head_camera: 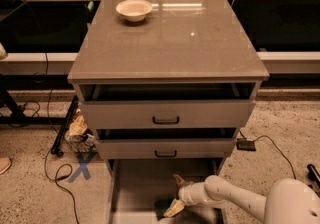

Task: Pick sponge from bottom drawer and place on counter

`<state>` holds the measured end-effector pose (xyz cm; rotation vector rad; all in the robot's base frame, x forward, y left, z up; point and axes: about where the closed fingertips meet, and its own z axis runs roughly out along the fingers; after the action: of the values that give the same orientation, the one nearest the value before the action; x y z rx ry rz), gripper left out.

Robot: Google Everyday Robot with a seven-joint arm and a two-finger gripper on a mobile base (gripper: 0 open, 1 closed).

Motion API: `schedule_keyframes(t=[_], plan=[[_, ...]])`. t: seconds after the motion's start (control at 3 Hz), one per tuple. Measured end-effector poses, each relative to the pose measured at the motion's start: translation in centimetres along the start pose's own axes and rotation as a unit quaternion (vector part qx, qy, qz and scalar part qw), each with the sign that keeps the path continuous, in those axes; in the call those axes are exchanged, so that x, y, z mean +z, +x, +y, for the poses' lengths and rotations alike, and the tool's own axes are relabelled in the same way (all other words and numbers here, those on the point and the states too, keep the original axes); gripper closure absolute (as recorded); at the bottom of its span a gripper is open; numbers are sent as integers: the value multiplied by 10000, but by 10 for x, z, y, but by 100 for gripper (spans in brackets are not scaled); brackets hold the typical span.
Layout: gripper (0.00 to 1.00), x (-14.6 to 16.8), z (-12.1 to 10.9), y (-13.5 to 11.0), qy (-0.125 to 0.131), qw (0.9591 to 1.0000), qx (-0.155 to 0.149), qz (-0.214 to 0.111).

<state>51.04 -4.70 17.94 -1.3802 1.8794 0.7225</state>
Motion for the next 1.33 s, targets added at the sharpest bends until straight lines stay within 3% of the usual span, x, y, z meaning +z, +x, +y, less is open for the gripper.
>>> schedule_keyframes(t=[1.0, 1.33], plan=[[0, 34, 7, 32, -23, 9987, -79, 512], [16, 41, 7, 42, -50, 9983, -45, 577]])
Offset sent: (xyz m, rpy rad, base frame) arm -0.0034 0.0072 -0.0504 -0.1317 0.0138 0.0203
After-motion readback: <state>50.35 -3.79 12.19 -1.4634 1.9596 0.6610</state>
